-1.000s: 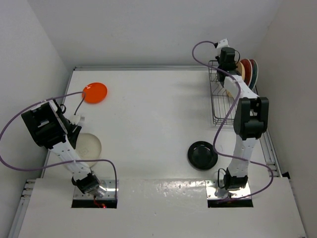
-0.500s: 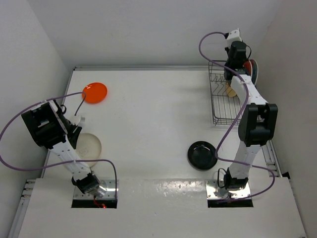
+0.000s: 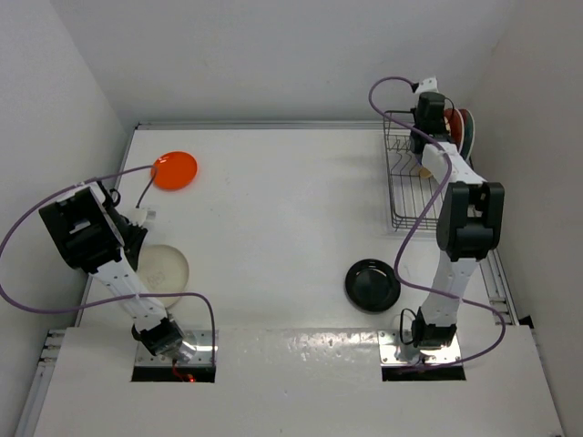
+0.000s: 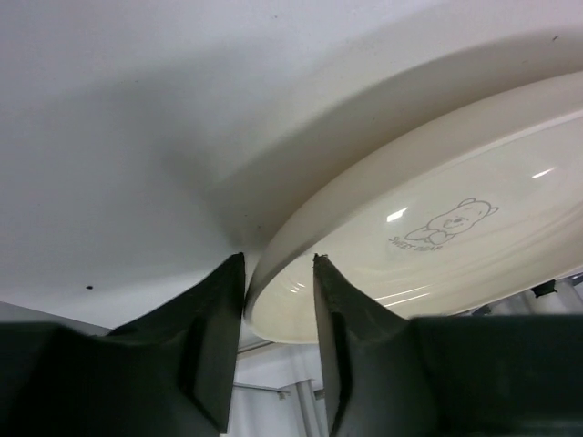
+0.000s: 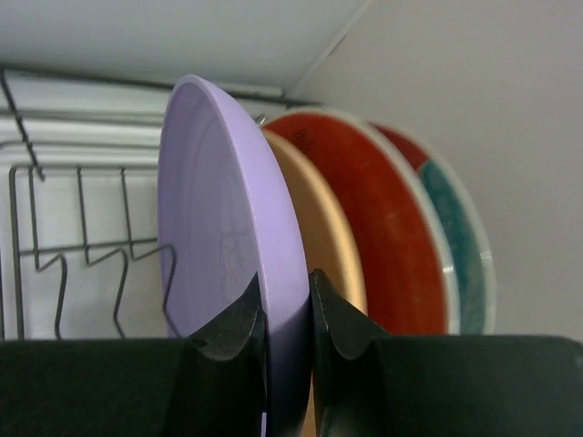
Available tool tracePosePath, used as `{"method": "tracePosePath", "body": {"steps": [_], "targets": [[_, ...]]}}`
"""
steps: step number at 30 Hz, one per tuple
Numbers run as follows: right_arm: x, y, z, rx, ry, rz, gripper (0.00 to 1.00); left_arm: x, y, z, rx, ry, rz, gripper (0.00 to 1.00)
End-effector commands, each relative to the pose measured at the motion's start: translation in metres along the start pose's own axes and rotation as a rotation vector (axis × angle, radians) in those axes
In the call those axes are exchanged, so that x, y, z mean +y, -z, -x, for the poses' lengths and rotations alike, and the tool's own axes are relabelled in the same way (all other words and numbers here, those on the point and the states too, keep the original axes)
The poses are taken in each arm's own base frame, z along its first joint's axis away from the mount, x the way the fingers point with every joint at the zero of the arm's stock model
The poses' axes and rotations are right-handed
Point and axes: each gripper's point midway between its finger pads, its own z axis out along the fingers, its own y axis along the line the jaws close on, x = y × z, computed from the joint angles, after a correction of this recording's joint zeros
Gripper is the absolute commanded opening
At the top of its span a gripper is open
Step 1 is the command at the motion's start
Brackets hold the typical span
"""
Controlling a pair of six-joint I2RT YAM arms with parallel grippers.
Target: Load the plates into the dish rack
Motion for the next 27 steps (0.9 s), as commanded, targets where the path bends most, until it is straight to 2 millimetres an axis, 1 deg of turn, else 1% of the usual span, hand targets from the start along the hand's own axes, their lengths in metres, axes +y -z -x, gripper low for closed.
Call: {"method": "tracePosePath", "body": {"steps": [1,2,3,4,5,6,7,9,10,11,12,13,14,15,16,17,18,19,20,21,22,23,24,25,26,27], "targets": [[0.006,-0.002,-0.01,0.034,-0.046,0.011,0.0,0.002,0.01,0.009,-0.033,-0.018,0.004,0.38],[0.005,-0.002,-0.005,0.031,-0.055,0.01,0.0,-0.002,0.011,0.01,-0.025,-0.027,-0.001,0.33],[0.007,-0.003,-0.008,0.041,-0.069,0.013,0.02,-0.002,0.011,0.01,-0.025,-0.027,-0.001,0.3],[0.008,-0.002,-0.009,0.05,-0.067,0.02,0.17,-0.002,0.011,0.01,-0.025,-0.027,-0.001,0.28],[0.007,-0.001,-0.005,0.043,-0.073,0.019,0.27,-0.003,0.01,0.011,-0.032,-0.027,-0.008,0.22],[0.005,-0.001,-0.005,0.046,-0.071,0.019,0.35,-0.003,0.008,0.011,-0.026,-0.027,-0.014,0.19],[0.004,0.001,-0.001,0.037,-0.071,0.028,0.44,-0.003,0.008,0.011,-0.026,-0.027,-0.014,0.17],[-0.001,0.004,0.005,0.026,-0.063,0.019,0.58,-0.005,0.008,0.009,-0.02,-0.026,-0.021,0.13],[-0.008,0.009,0.014,0.007,-0.073,0.01,0.65,-0.005,0.008,0.009,-0.02,-0.026,-0.021,0.11],[-0.01,0.011,0.018,0.0,-0.074,0.01,0.73,-0.005,0.008,0.009,-0.02,-0.026,-0.021,0.1],[-0.011,0.014,0.021,-0.01,-0.079,0.016,0.76,-0.005,0.008,0.009,-0.02,-0.026,-0.021,0.06],[-0.018,0.021,0.03,-0.031,-0.09,0.011,0.79,-0.005,0.005,0.009,-0.013,-0.026,-0.028,0.05],[-0.017,0.023,0.036,-0.051,-0.095,0.025,0.86,-0.005,0.007,0.013,-0.018,-0.026,-0.02,0.03],[-0.02,0.026,0.042,-0.065,-0.104,0.024,0.89,-0.002,0.01,0.015,-0.026,-0.026,-0.011,0.0],[-0.025,0.036,0.056,-0.095,-0.123,0.027,0.92,-0.003,0.012,0.016,-0.026,-0.016,-0.011,0.0],[-0.027,0.039,0.061,-0.108,-0.129,0.032,0.98,-0.002,0.015,0.02,-0.034,-0.025,0.0,0.0],[-0.028,0.045,0.075,-0.141,-0.146,0.047,1.0,0.002,0.024,0.032,-0.068,-0.029,0.019,0.0],[-0.03,0.05,0.082,-0.159,-0.173,0.057,1.0,0.001,0.03,0.039,-0.086,-0.027,0.021,0.0],[-0.023,0.056,0.085,-0.156,-0.196,0.111,1.0,-0.002,0.038,0.052,-0.137,-0.042,0.021,0.0],[-0.023,0.065,0.1,-0.187,-0.245,0.156,1.0,0.003,0.053,0.069,-0.194,-0.06,0.046,0.0],[-0.017,0.072,0.109,-0.203,-0.262,0.235,1.0,-0.006,0.065,0.084,-0.233,-0.098,0.05,0.0],[-0.016,0.088,0.12,-0.217,-0.301,0.299,1.0,-0.016,0.075,0.1,-0.297,-0.129,0.033,0.0],[-0.007,0.096,0.123,-0.222,-0.335,0.376,1.0,-0.019,0.1,0.121,-0.382,-0.187,0.081,0.0],[0.025,0.121,0.139,-0.29,-0.328,0.624,1.0,-0.038,0.111,0.144,-0.429,-0.272,0.091,0.0],[0.032,0.139,0.145,-0.316,-0.358,0.71,1.0,-0.051,0.124,0.16,-0.481,-0.346,0.104,0.0],[0.043,0.151,0.152,-0.347,-0.368,0.799,1.0,-0.068,0.146,0.187,-0.589,-0.419,0.117,0.0]]}}
